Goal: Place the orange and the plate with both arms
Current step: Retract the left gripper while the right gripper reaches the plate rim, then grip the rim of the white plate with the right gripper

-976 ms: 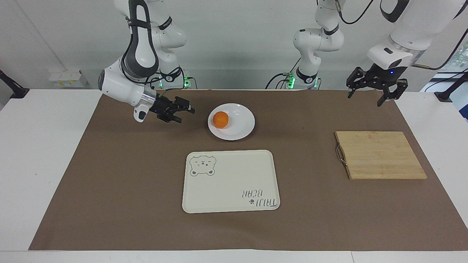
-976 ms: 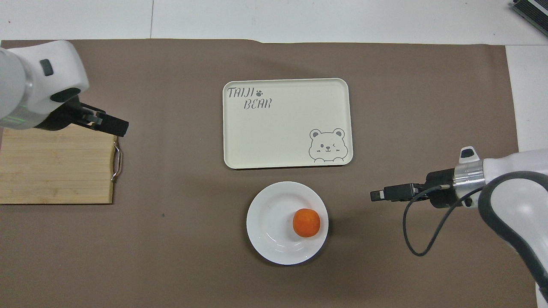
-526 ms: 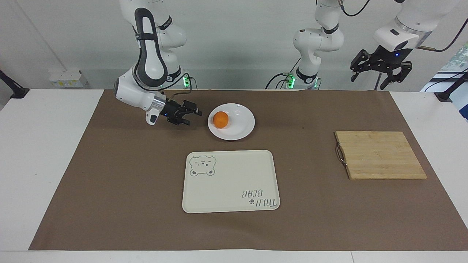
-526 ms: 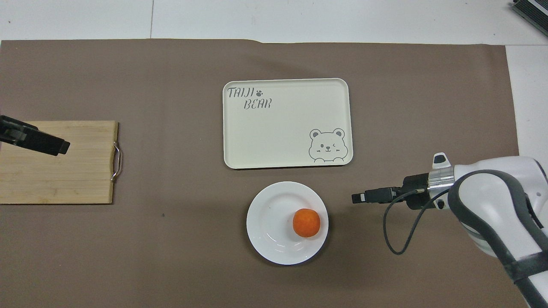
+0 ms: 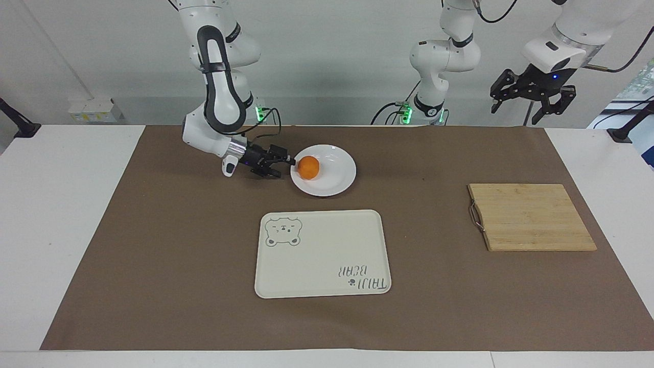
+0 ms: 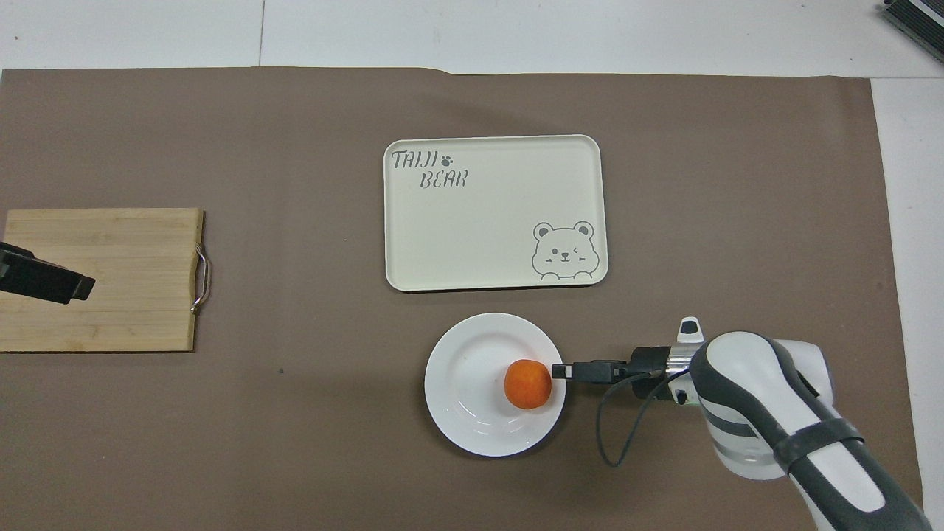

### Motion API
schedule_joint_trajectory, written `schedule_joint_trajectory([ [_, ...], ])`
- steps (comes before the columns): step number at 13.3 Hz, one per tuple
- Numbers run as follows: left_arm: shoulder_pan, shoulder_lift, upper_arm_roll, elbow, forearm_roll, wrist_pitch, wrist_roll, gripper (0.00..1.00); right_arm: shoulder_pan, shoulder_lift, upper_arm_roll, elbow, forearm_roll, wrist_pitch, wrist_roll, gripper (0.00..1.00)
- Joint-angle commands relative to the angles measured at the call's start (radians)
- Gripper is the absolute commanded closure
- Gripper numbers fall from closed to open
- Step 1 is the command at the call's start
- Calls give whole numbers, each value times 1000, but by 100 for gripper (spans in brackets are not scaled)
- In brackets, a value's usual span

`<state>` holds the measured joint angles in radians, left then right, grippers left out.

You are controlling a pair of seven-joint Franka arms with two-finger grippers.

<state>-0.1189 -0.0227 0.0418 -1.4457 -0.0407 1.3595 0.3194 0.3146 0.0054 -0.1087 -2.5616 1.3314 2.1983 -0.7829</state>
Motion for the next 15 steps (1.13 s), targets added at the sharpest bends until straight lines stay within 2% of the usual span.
schedule_joint_trajectory([
  [1, 7, -6, -8, -2, 19, -22, 3, 0, 26, 11, 0, 1, 51, 26, -29, 0],
  [8, 15, -11, -7, -4, 13, -14, 6, 0, 24, 21, -3, 4, 52, 44, -24, 0],
  [9, 15, -11, -7, -4, 13, -13, 6, 0, 18, 21, -3, 6, 52, 41, -22, 7],
  [10, 13, -11, -7, -4, 13, -13, 6, 0, 11, 24, -5, 11, 51, 35, -22, 23],
  [13, 15, -11, -7, -4, 13, -13, 6, 0, 6, 28, -3, 17, 51, 34, 5, 57],
  [15, 15, -11, -7, -4, 13, -13, 6, 0, 20, 30, -3, 18, 49, 44, 33, 87],
])
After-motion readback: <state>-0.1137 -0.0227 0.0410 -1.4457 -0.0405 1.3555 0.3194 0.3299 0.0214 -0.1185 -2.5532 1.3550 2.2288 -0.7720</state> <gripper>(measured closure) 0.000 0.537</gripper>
